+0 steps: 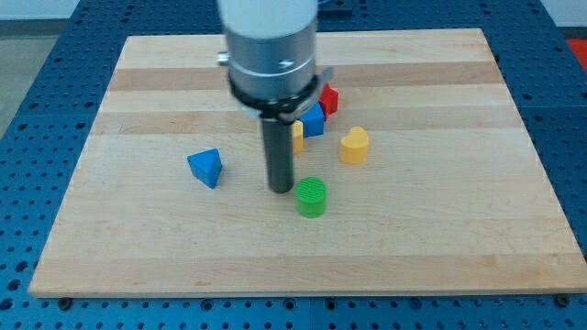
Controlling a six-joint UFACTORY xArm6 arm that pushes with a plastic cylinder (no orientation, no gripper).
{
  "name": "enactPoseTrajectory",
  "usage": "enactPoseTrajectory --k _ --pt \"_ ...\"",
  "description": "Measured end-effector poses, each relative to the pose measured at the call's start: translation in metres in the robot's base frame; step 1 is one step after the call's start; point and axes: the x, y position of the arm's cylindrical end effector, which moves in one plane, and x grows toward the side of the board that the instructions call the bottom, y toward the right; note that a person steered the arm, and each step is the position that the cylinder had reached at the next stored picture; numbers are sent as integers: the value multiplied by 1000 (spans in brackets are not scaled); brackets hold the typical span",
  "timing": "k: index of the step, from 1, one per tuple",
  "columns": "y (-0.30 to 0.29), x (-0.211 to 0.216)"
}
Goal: Push the blue triangle below the yellow hexagon
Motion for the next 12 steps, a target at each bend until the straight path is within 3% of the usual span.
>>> enactPoseTrajectory --k 2,3,12 --pt "-83 24" --pt "-101 4" --pt "-91 -78"
